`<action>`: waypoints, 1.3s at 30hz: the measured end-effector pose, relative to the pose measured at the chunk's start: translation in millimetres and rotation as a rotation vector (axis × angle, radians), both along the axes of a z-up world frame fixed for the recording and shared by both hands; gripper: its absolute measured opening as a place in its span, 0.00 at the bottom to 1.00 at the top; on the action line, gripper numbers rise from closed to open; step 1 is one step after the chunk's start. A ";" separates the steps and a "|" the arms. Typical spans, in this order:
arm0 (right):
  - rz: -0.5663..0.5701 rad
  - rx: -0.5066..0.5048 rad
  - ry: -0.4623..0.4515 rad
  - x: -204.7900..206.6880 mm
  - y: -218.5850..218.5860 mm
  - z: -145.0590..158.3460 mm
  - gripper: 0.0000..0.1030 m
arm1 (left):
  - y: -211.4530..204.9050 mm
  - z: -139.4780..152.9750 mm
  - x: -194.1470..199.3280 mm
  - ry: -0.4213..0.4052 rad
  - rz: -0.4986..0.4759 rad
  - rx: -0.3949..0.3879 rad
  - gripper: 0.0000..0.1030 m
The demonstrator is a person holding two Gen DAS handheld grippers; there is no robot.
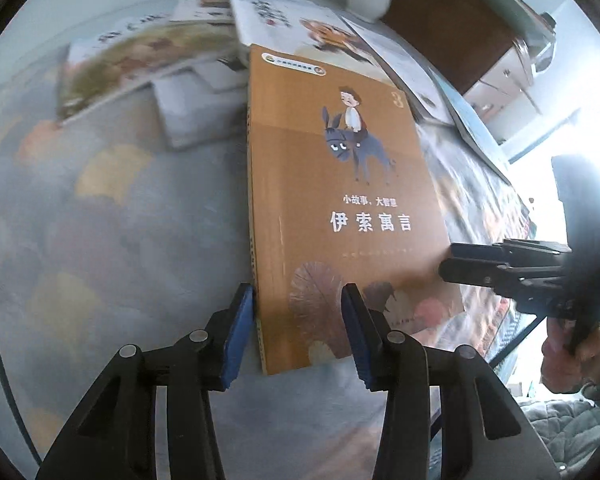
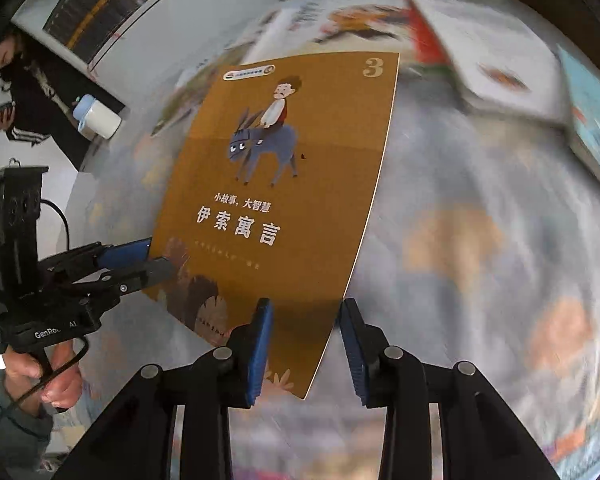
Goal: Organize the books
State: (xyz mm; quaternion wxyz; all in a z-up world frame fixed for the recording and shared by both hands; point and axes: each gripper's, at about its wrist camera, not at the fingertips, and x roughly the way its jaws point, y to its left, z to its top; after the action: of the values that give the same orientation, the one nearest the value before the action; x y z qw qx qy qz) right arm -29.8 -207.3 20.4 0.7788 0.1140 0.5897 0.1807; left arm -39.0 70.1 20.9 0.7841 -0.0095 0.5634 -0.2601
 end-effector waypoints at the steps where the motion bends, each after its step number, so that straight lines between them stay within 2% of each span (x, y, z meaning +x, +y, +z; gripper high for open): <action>1: -0.020 0.021 0.016 -5.7 -11.7 -0.8 0.33 | -2.6 0.3 -1.7 -0.013 0.008 0.015 0.42; 6: -0.070 -0.006 0.005 -24.5 -32.2 4.3 0.33 | -7.0 -0.2 3.8 -0.015 0.014 0.040 0.42; 11: -0.072 -0.030 -0.030 -33.3 -26.5 1.8 0.33 | -19.9 -1.7 4.1 -0.043 -0.054 0.109 0.46; 16: -0.072 -0.043 -0.059 -31.8 -21.1 1.4 0.33 | -20.6 -1.6 4.4 -0.040 -0.044 0.105 0.46; 18: -0.073 -0.043 -0.065 -30.6 -19.7 0.7 0.33 | -19.1 -1.6 4.0 -0.015 -0.057 0.067 0.46; 20: -0.068 -0.044 -0.074 -29.8 -16.9 0.7 0.34 | -15.5 -0.8 6.6 0.034 -0.063 -0.011 0.46; 23: -0.067 -0.061 -0.087 -31.9 -19.1 0.5 0.34 | 2.8 3.1 15.9 0.115 -0.037 -0.191 0.46; 24: -0.071 -0.042 -0.082 -32.0 -23.0 -0.2 0.34 | 9.4 9.0 16.8 0.125 -0.027 -0.265 0.45; 26: -0.085 0.009 -0.066 -30.1 -31.0 -2.4 0.34 | 14.4 25.2 14.5 0.112 -0.033 -0.354 0.43; 28: -0.099 0.054 -0.050 -28.4 -36.3 -5.3 0.34 | 8.5 40.6 9.8 0.072 -0.061 -0.377 0.42; 29: -0.104 0.071 -0.045 -27.9 -38.8 -6.3 0.34 | 2.0 44.5 7.9 0.052 -0.075 -0.359 0.41; 31: -0.111 0.097 -0.039 -28.1 -42.4 -7.8 0.34 | -10.9 39.2 7.0 0.036 -0.088 -0.287 0.28; 32: -0.114 0.106 -0.036 -28.1 -43.7 -8.4 0.34 | -14.3 33.1 8.0 0.047 -0.088 -0.271 0.24; 34: -0.113 0.113 -0.035 -28.9 -45.0 -8.9 0.34 | -14.6 15.1 13.0 0.121 -0.064 -0.310 0.15; 36: -0.106 0.107 -0.041 -29.7 -44.6 -8.7 0.34 | -6.5 8.1 14.3 0.154 -0.032 -0.365 0.14; 39: -0.100 0.104 -0.041 -31.3 -44.6 -8.2 0.34 | -4.7 4.0 13.3 0.153 -0.015 -0.341 0.14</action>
State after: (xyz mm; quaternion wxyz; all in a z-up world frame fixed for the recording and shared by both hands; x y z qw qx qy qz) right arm -61.1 -251.9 12.2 0.7918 0.1797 0.5571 0.1744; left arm -25.7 65.4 24.9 0.7238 -0.1579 0.5693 -0.3565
